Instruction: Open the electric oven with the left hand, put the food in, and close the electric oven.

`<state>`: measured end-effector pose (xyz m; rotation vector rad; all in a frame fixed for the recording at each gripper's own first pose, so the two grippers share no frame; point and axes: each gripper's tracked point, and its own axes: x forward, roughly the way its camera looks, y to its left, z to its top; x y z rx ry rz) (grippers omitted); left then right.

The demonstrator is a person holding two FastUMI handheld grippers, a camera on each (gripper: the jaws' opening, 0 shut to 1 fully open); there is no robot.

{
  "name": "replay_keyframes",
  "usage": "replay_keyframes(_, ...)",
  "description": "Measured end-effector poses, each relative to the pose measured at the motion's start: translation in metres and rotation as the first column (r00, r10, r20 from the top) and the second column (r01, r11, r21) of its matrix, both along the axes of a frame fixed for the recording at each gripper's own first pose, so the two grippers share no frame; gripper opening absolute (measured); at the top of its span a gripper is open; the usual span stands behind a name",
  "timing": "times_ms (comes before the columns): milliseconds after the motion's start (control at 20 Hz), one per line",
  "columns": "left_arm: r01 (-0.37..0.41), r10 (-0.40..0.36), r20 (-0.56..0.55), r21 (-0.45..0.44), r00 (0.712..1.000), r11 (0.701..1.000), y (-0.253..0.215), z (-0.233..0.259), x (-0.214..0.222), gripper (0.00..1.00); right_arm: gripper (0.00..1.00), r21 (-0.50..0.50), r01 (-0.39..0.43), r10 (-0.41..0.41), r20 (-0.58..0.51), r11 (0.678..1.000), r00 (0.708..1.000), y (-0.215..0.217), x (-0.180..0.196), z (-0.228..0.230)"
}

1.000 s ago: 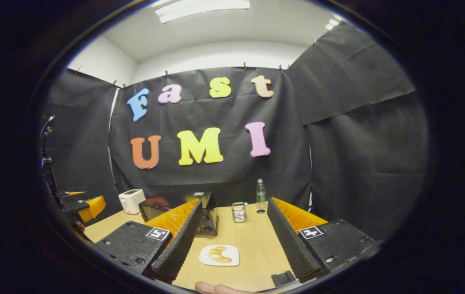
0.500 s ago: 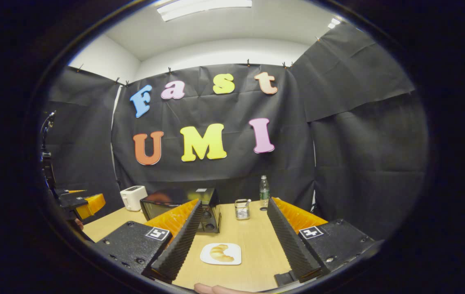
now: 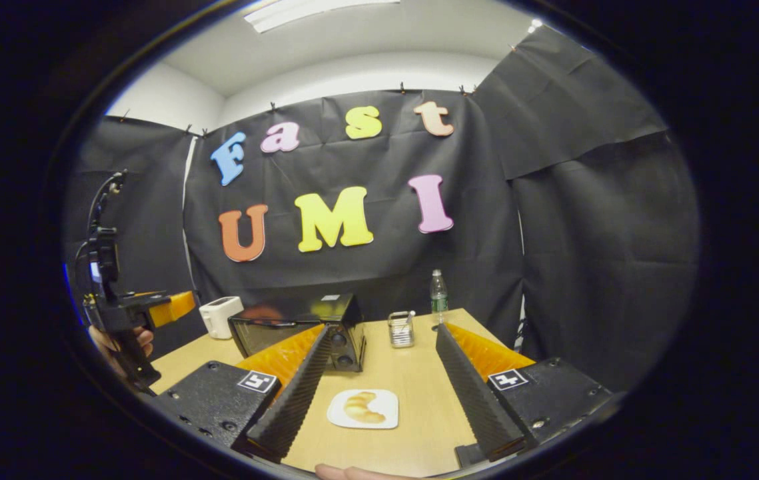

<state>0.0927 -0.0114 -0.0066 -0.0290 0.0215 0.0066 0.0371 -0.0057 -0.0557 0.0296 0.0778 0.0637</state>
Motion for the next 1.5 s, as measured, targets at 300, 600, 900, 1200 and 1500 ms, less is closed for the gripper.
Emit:
replay_keyframes(300,0.057,-0.057,-0.004,-0.036,0.998,0.998,-0.032,-0.008,0.078,0.93,0.97,-0.089,0.023,-0.017,0.065,0.996,0.998,-0.022,0.006,0.000)
replay_keyframes(600,0.109,-0.107,-0.057,0.016,0.993,0.994,-0.076,-0.032,0.138,0.94,0.98,-0.134,-0.004,0.016,0.090,0.991,0.996,-0.032,0.004,-0.008)
replay_keyframes(900,0.105,-0.091,-0.167,0.075,0.982,0.992,-0.088,-0.082,0.181,0.96,0.98,-0.130,0.011,-0.006,0.039,0.991,0.999,-0.044,0.014,-0.030)
replay_keyframes(1200,0.074,-0.064,-0.222,0.034,0.973,0.997,-0.068,-0.107,0.195,0.92,0.99,-0.140,0.005,-0.001,0.028,0.990,1.000,-0.046,0.019,-0.039)
replay_keyframes(1500,0.096,-0.098,-0.216,-0.023,0.971,0.995,-0.069,-0.112,0.182,0.99,1.00,-0.145,0.022,-0.019,0.021,0.989,1.000,-0.045,0.014,-0.037)
